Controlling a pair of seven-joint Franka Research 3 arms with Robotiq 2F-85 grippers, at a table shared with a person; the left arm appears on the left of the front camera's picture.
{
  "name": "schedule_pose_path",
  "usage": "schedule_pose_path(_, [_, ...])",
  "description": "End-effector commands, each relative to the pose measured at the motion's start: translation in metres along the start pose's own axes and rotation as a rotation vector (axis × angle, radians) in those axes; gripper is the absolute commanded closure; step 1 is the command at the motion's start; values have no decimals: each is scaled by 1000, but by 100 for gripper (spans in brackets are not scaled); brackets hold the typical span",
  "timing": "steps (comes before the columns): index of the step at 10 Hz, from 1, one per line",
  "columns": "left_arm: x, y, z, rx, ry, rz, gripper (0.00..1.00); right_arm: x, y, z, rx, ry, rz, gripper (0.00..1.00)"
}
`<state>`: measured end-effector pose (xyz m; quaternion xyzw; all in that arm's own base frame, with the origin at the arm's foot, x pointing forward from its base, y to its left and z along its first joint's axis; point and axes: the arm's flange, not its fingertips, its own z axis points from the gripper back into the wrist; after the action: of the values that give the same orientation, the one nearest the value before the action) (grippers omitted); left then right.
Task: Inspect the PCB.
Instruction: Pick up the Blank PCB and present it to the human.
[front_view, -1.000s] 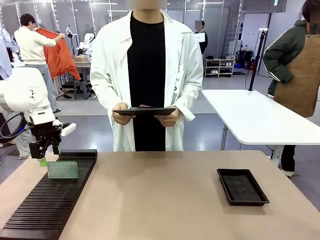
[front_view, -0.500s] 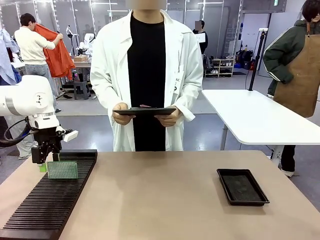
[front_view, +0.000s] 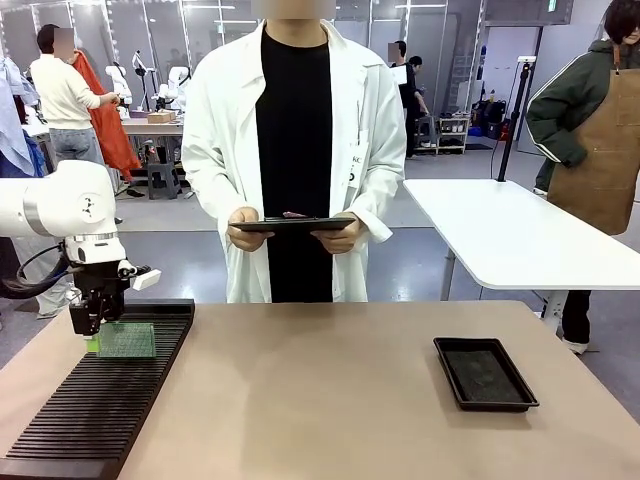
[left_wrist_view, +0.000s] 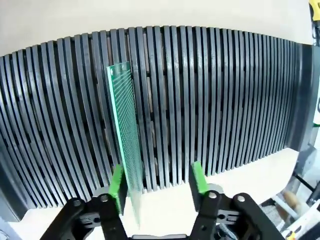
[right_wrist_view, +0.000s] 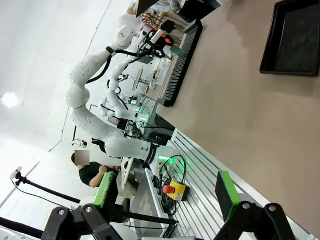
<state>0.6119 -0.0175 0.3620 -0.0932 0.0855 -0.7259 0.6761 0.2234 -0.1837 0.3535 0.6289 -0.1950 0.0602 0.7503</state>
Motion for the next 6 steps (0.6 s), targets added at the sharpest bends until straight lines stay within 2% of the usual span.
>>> schedule_pose_path(1, [-2, 4, 8, -10, 18, 13, 100, 2, 0, -2, 1, 0, 4, 0])
schedule_pose_path(6, [-4, 5, 6, -2, 23, 24, 100, 2, 0, -2, 1, 0, 4, 0])
